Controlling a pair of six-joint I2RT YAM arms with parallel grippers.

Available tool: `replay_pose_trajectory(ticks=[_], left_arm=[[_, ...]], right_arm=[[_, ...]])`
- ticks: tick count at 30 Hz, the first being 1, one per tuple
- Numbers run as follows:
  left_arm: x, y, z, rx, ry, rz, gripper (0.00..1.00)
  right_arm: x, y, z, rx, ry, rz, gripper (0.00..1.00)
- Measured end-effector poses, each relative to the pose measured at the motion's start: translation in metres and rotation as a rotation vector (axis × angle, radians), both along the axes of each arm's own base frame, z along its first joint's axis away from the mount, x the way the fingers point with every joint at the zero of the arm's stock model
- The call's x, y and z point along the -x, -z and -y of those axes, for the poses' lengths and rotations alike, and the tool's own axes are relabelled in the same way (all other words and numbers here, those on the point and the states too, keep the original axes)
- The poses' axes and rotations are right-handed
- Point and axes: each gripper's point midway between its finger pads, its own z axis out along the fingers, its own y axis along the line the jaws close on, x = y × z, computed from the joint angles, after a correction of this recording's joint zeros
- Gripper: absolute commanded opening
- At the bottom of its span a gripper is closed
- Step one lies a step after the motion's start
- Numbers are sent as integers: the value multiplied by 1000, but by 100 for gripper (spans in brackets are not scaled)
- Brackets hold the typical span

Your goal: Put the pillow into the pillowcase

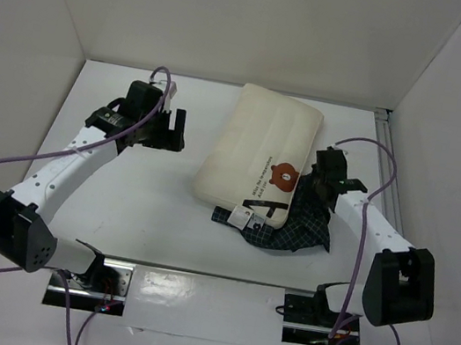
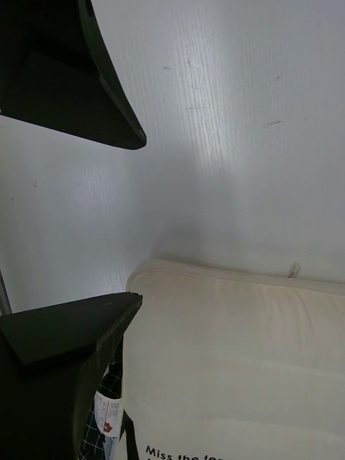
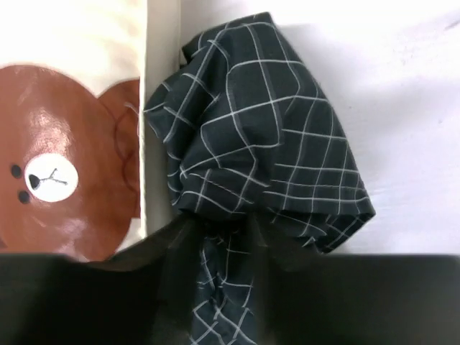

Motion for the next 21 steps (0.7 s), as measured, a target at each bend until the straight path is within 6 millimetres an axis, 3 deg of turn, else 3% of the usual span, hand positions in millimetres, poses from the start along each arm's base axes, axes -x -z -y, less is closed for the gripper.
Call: replay_pose_trajectory(ticks=[1,2,5,8,10,15,18,21], left_arm=[[0,0,0,0,0,-1,94],[1,1,0,-1,0,-4,94],[2,1,-1,-3,-1,-8,94],[2,2,-2,-8,-5,-12,94],[2,2,-6,-21,-23,-11,91],[0,-9,-20,-92,-129,-21,91],[-10,-11,-24,-120,-195,-31,91],[-5,-4,-30,-140,-242,-70,91]], right_arm=[[-1,0,1,-2,6,1,4],[-2,-2,3,-2,14,6,0],[-8,-12,7,5,33,26,0],[-23,-50,7,15,32,87,0],[-44,-101,2,-3,19,194,0],[-77,-276,-22,-102,-78,586,0],[-67,-394,-56,-214,-221,887,0],[-41,-446,-90,-308,-363,1041,0]])
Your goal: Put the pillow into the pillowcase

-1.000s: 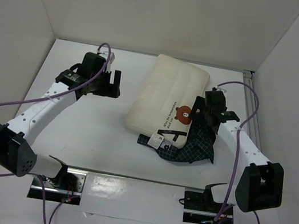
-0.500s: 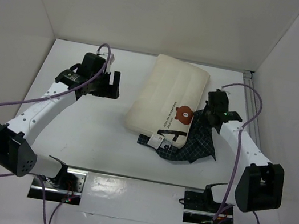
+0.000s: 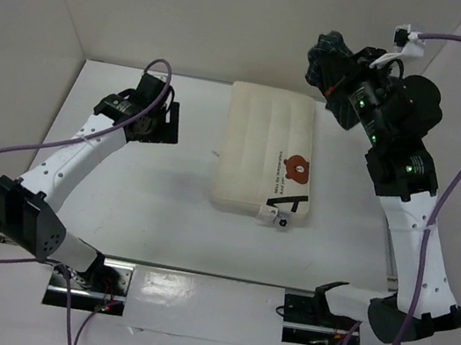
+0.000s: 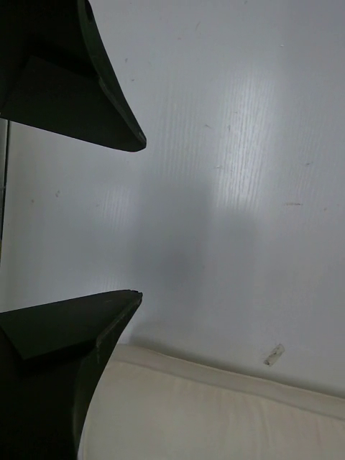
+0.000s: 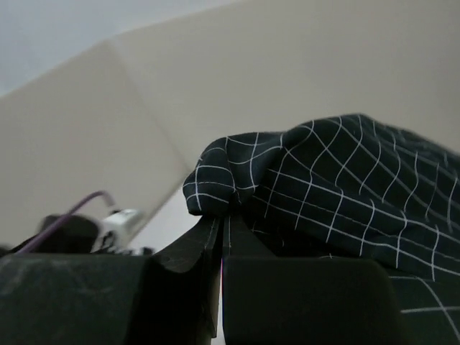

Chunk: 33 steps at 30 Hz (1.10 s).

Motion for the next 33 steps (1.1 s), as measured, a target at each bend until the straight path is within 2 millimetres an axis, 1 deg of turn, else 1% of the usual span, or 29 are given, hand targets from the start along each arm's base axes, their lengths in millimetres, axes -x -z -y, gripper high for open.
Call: replay_pose_trajectory(ticks=[1,2,4,5,6,7,8,9,11,12,13,14,15,16,17,18,19,20,21,23,25,27,28,30,33], left_arm=[[2,1,-1,2,-13,-10,91],[4,1,-3,8,-30,-12,91],[7,-3,-8,32,-64,-9,91],[8,-8,-12,51,-92,2,91],[10,-14,-20,65,-122,16,91],[11,-21,-29,83,-160,39,91],[13,-31,-39,98,-198,68,91],[16,-41,-48,115,-234,98,91],[23,-63,-69,143,-311,170,91],[27,-76,-79,153,-338,209,91],[30,-87,-85,160,-356,244,91],[33,-96,-89,167,-365,273,91],[35,-104,-92,173,-369,294,91],[36,-108,-92,178,-369,306,91],[37,-108,-92,182,-365,307,91],[37,-107,-91,186,-359,302,91],[35,-103,-89,189,-353,289,91],[33,-96,-87,192,-346,267,91],[31,-86,-84,195,-337,238,91],[28,-59,-78,197,-320,156,92],[28,-31,-72,201,-305,70,92],[29,-6,-67,203,-287,-9,92],[30,4,-64,202,-275,-41,93],[33,18,-57,204,-249,-88,93],[35,32,-40,211,-195,-125,94]], right_arm=[[8,-10,-16,-10,-66,42,0],[14,-14,-32,-15,-131,68,0],[24,-13,-70,-19,-263,96,0],[29,-8,-90,-20,-327,98,0],[32,2,-113,-14,-390,87,0],[36,17,-139,-5,-458,63,0],[41,33,-164,8,-518,34,7],[43,59,-192,31,-575,-18,22],[50,126,-243,100,-664,-159,58],[53,161,-262,144,-691,-233,70],[57,195,-275,191,-710,-306,74],[62,227,-284,238,-721,-371,76],[66,256,-284,282,-716,-434,77],[69,277,-279,313,-702,-488,77],[67,293,-268,335,-671,-533,77],[63,301,-256,340,-638,-556,77],[56,304,-242,337,-598,-570,77],[47,303,-225,325,-551,-577,77],[36,298,-206,308,-499,-576,80],[19,286,-166,271,-393,-569,83],[3,273,-123,230,-269,-555,87],[-1,270,-93,213,-187,-557,89],[-1,274,-81,211,-155,-567,90],[4,290,-64,218,-113,-616,92],[12,329,-43,255,-56,-723,92]])
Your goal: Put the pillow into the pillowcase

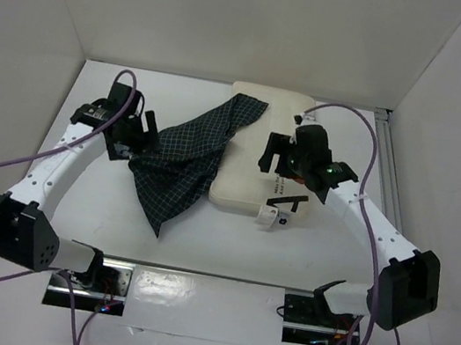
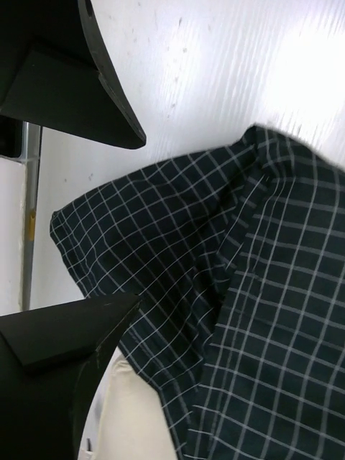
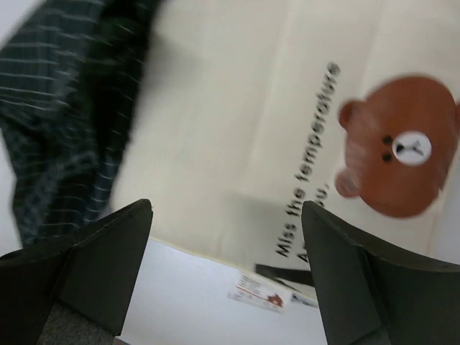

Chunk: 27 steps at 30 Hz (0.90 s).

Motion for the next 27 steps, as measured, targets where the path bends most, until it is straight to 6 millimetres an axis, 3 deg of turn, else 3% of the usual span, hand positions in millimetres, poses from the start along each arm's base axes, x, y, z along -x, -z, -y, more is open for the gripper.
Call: replay_pose_trajectory(ticks=[4,13,14,16,19,24,27], left_arm=[[2,11,18,21,55,-29,94],[-2,26,47,35,138,-58,94],[-2,27,51,35,152,-61,94],[-1,30,57,34,170,-70,94],[0,33,67,33,197,-82,94],[-4,30,82,30,243,-72,94],[-8,24,95,23,293,-48,94]], right_arm=[[16,42,24,73,60,-119,93],[18,77,65,115,209,-201,93],[18,85,70,113,226,-217,89],[18,103,78,114,244,-261,59],[13,118,83,98,262,-296,0],[8,107,97,57,332,-262,0],[11,91,131,57,442,-213,0]])
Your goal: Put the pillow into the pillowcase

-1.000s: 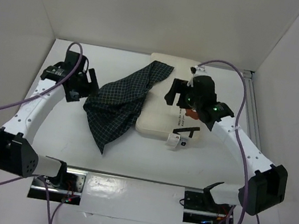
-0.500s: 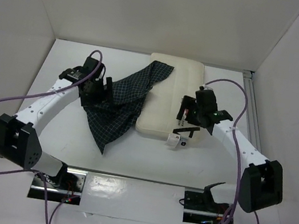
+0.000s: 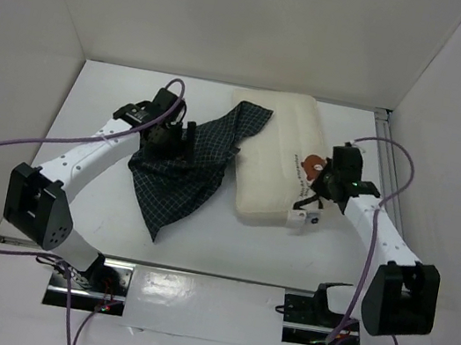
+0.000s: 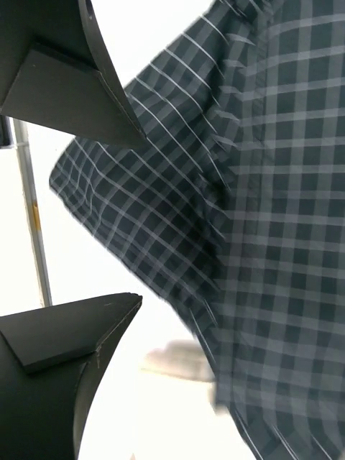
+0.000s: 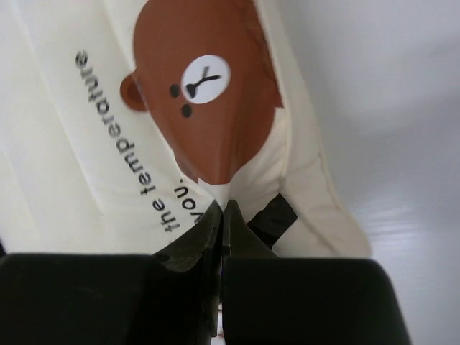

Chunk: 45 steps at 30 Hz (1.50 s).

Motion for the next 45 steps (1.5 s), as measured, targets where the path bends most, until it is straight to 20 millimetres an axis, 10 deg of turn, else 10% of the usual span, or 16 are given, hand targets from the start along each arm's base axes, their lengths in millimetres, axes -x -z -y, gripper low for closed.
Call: replay_pose_trajectory(ticks=[4,7,9,19,27,45], left_arm=[[-9,-8,28,-5,89,40,96],[-17,-10,56,-23,167,62,96],[-21,-9,77,-37,218,81,97],[-9,33,159,-285,446,151,94],[-25,67,138,-434,379,112,89],[-15,72,130,-418,383,68,95]], right_arm=[[7,-26,65,65,205,62,1],[14,-35,81,96,255,80,77],[11,-37,73,87,206,81,97],[6,-43,12,59,2,88,99],[9,-55,13,58,0,121,99],[14,-51,15,69,-5,97,99]])
